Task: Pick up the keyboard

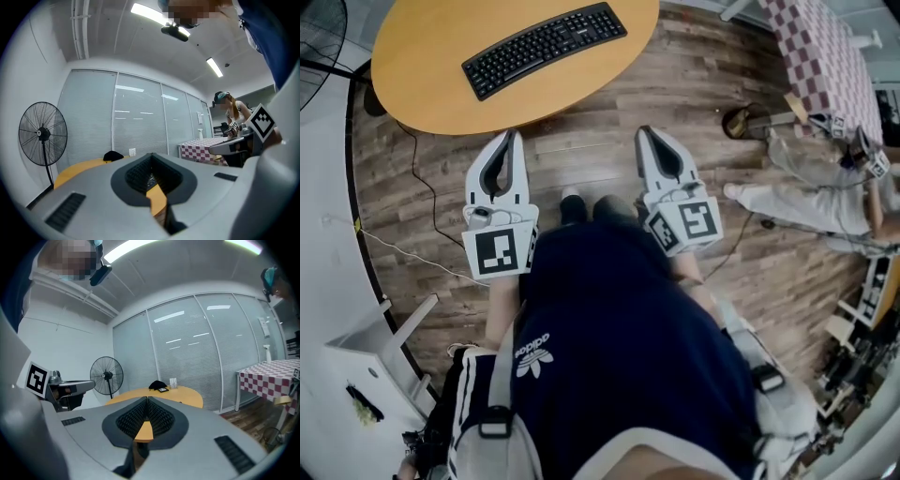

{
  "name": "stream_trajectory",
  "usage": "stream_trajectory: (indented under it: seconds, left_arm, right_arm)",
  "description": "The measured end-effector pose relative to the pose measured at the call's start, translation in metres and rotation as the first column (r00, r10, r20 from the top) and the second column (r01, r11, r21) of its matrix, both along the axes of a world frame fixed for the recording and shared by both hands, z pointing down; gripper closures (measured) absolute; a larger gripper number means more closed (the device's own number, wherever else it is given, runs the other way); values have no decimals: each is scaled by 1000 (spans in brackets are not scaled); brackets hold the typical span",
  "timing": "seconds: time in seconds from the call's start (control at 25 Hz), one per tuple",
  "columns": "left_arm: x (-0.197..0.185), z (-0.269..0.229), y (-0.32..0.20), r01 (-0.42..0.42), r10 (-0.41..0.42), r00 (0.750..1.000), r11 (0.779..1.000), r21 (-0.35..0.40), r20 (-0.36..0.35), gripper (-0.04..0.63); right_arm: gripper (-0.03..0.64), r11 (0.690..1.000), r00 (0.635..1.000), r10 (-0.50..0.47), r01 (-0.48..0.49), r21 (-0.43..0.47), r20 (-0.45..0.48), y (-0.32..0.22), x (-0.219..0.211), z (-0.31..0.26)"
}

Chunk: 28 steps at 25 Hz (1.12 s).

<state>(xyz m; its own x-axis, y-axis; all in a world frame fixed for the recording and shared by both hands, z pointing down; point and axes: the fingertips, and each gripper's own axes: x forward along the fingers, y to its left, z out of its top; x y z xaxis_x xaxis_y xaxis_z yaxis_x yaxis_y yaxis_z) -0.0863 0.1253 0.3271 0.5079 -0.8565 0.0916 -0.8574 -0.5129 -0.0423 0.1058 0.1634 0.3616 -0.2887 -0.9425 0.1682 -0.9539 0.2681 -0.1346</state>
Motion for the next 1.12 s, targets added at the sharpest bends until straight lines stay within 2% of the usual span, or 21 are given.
stream_trajectory:
  seconds: [0.12, 0.28, 0.6, 0.96, 1.12]
  left_arm:
    - [-10, 5, -11, 14, -14, 1000, 1000, -9, -10, 592]
    - [-24, 19, -16, 26, -24, 999, 999, -39, 35, 592]
    - [-34, 24, -43, 85, -85, 996, 995, -47, 5, 592]
    - [-10, 33, -103, 152, -152, 988, 986, -68, 11, 592]
    - [13, 23, -138, 163, -163, 987, 985, -46, 6, 592]
  right_arm:
    - [614, 1000, 1000, -1, 1, -3, -3, -13, -8, -1]
    - [614, 1000, 1000, -13, 13, -3, -7, -30, -18, -2]
    - [614, 999, 999, -53, 53, 0, -2, -66, -23, -1]
    - [614, 994, 994, -108, 108, -6, 19, -139, 5, 5]
    - [614, 989, 989, -147, 147, 6, 22, -182, 19, 0]
